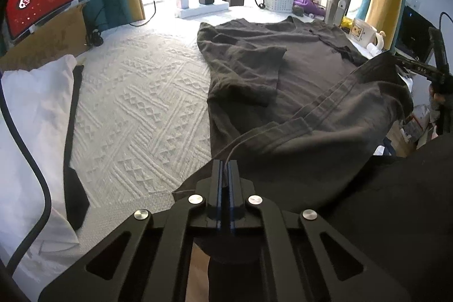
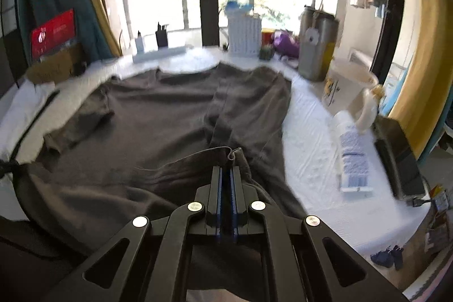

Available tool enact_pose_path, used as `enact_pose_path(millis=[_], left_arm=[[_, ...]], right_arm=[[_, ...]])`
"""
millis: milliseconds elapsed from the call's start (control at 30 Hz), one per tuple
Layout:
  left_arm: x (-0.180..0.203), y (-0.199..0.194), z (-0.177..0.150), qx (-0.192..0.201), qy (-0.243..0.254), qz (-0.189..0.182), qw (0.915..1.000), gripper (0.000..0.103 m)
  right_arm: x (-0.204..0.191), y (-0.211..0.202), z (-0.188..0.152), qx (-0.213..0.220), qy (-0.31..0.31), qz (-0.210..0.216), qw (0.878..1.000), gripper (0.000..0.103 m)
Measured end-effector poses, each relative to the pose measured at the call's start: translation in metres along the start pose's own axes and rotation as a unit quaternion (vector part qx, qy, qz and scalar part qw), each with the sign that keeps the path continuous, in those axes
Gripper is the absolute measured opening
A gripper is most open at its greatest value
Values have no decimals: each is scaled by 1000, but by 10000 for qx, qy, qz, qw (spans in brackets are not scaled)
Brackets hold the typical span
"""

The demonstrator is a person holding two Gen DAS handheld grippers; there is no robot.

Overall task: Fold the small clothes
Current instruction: 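Lift the held hem with both grippers and carry it toward the collar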

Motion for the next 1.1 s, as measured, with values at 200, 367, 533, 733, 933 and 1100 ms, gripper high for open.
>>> enact_pose_path(millis=[200,367,533,733,933,1100], left_arm=[[-3,-12,6,286,-48,59,9996,1],[-9,-5,3,185,-120,78,9997,2],[-22,13,-8,-210,-213,321,9990,59],[-28,21,-20,-463,-303,369,9978,67],[-24,18,-22,-342,-191,307,9988,5],[-18,-2,-9,38,-196,254,9995,4]], right_arm=[[10,-23,13,290,49,-167,9994,5],[16,-34,13,399,105,-222,9989,5],[19,-31,6,329,188,-237,9990,5],[21,-30,4,318,234,-251,9989,5],[20,-37,7,405,215,-292,9985,5],[20,-47,12,526,193,-388,9977,5]])
Point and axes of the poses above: each gripper's, at about its wrist camera, not at the fingertips, and y roughly the way its jaws point, x to its right, z to its top, the point moved 3 cm from there along y, roughly the way its jaws point, and after that the axes turned 11 degrees about -y, right-handed, at the moved point
